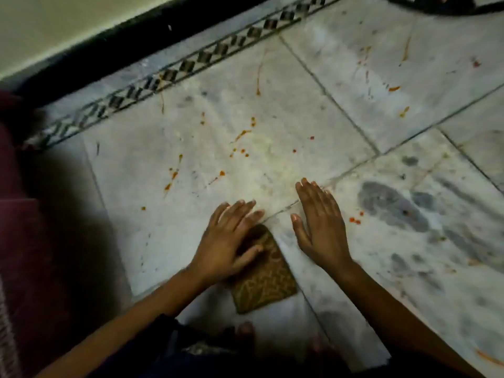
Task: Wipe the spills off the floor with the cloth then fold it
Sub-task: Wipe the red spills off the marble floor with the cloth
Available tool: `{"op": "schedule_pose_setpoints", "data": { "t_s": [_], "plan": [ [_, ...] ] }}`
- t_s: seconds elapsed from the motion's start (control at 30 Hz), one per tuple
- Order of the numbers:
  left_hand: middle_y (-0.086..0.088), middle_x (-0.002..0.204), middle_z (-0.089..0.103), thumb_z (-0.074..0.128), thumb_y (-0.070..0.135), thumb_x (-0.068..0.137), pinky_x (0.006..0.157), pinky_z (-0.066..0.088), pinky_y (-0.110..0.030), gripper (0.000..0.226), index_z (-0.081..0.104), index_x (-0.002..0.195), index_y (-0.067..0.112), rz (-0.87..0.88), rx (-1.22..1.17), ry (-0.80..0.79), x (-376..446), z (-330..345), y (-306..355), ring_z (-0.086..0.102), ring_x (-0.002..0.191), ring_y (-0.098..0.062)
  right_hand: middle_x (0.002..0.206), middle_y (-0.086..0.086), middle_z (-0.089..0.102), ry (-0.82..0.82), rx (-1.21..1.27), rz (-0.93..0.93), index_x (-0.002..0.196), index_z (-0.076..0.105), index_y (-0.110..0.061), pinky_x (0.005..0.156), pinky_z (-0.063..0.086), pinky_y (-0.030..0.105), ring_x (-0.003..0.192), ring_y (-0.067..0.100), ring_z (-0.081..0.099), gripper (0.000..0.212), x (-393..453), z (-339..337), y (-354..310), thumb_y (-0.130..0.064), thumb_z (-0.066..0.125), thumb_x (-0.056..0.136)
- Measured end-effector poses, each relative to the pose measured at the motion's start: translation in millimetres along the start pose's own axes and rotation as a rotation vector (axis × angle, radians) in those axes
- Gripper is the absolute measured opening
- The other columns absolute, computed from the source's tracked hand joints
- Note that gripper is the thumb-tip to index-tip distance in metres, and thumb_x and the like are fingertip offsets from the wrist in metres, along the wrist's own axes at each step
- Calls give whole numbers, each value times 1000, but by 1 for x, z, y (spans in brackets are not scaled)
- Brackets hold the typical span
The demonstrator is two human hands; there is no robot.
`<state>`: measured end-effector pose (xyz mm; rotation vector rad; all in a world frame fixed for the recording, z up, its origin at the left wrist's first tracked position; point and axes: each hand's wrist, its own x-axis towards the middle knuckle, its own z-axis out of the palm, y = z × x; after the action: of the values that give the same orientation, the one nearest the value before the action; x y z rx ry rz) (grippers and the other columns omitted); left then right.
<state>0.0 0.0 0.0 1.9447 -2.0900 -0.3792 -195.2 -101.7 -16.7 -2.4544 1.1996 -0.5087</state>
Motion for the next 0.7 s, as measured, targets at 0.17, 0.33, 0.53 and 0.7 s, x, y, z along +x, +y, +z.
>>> {"op": "schedule_pose_setpoints", "data": {
  "t_s": [0.17, 0.33, 0.53, 0.7],
  "plan": [
    [-3, 158, -9, 35, 81, 75, 115, -10, -45, 87, 2, 147, 42, 18, 78, -226, -37, 42, 21, -8, 144, -25, 149, 12, 35, -38, 16, 49, 144, 32, -7, 113, 14, 33, 138, 21, 25, 57, -11, 13, -3, -33, 34, 93],
    [-8, 156, -10, 41, 79, 72, 112, 5, -54, 88, 9, 146, 44, -8, 146, -219, -44, 52, 25, 2, 142, -35, 150, 13, 33, -81, -4, 24, 144, 30, -7, 113, 12, 33, 139, 23, 27, 58, -13, 14, 5, -34, 32, 93],
    [-17, 144, 33, 54, 47, 78, 80, 53, -42, 57, 46, 133, 34, 36, 28, -153, -34, 41, 26, 49, 117, -35, 149, 13, 34, -129, 25, 32, 144, 30, -6, 113, 11, 32, 139, 25, 28, 59, -6, 30, -3, -36, 31, 93],
    [-14, 136, 50, 55, 38, 80, 87, 53, -36, 44, 61, 122, 25, -17, -191, -102, -29, 28, 15, 55, 116, -30, 149, 15, 34, -147, 15, 21, 144, 31, -5, 113, 11, 33, 139, 26, 29, 60, 15, 43, -5, -37, 29, 93]
  ]
}}
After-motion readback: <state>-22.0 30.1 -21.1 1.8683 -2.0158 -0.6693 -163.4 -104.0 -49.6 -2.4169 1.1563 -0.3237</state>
